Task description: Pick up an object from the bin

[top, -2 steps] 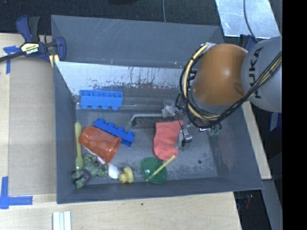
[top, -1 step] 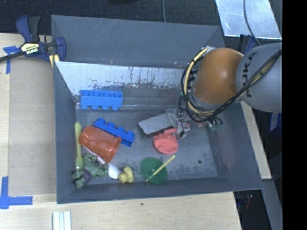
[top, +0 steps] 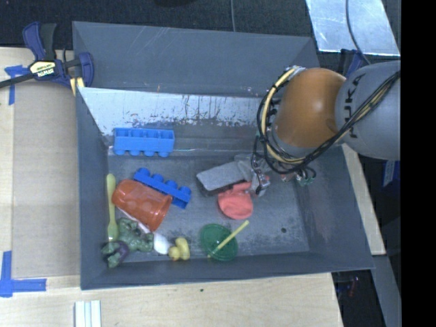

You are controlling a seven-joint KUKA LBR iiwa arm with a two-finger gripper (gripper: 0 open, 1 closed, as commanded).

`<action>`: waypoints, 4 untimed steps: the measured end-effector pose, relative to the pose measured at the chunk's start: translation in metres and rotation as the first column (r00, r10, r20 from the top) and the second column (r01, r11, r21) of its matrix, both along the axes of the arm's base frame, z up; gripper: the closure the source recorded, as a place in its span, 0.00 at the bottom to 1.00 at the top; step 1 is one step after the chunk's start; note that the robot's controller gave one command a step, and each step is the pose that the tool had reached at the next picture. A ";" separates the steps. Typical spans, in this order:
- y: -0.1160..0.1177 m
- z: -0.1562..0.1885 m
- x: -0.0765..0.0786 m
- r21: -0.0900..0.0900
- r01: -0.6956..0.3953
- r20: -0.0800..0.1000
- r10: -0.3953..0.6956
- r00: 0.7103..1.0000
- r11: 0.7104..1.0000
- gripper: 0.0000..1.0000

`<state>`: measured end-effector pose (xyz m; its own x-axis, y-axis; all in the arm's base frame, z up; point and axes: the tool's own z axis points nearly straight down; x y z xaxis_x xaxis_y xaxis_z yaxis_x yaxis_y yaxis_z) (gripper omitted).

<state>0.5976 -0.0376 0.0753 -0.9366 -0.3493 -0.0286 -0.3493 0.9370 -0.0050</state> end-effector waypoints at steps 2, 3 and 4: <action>0.035 0.001 -0.013 -0.022 -0.428 0.012 0.428 0.904 0.904 1.00; 0.047 0.001 -0.019 -0.028 -0.370 0.025 0.371 0.928 0.929 1.00; 0.048 0.012 -0.020 -0.027 -0.411 0.023 0.412 0.911 0.911 1.00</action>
Offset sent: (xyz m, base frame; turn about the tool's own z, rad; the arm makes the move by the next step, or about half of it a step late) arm -0.0059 0.0163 -0.0053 -0.5403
